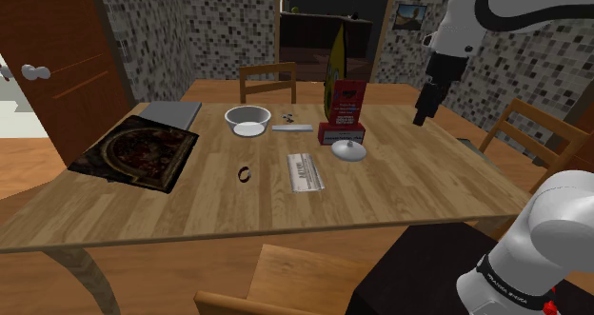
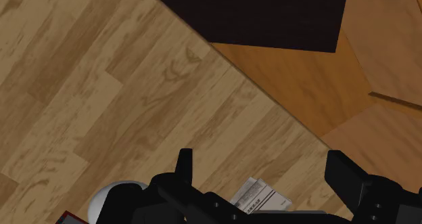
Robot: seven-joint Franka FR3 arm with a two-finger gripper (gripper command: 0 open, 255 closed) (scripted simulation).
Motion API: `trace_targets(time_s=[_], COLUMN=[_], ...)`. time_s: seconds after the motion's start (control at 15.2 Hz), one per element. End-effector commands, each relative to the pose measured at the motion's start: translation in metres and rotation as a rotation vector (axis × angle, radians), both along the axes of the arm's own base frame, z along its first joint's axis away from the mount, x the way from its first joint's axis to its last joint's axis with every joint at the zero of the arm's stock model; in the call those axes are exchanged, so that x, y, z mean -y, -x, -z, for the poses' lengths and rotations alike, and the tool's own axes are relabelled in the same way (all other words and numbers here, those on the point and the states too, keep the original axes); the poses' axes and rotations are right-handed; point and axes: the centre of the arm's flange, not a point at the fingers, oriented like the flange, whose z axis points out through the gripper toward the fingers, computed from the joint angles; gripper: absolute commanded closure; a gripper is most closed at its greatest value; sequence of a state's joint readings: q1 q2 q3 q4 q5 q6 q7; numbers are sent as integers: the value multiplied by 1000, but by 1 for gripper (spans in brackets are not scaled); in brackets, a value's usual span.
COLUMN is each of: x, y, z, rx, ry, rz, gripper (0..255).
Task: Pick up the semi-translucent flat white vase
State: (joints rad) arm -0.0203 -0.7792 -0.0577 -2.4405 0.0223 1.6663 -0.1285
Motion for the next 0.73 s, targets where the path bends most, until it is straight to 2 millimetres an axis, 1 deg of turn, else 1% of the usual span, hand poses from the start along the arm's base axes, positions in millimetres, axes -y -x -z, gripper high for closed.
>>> trace_targets(time_s=[0.0,0.66], x=[0,53], y=[0,-93], z=[0,75], rx=[0,8], ry=[0,4], rz=[0,-9], gripper=[0,0])
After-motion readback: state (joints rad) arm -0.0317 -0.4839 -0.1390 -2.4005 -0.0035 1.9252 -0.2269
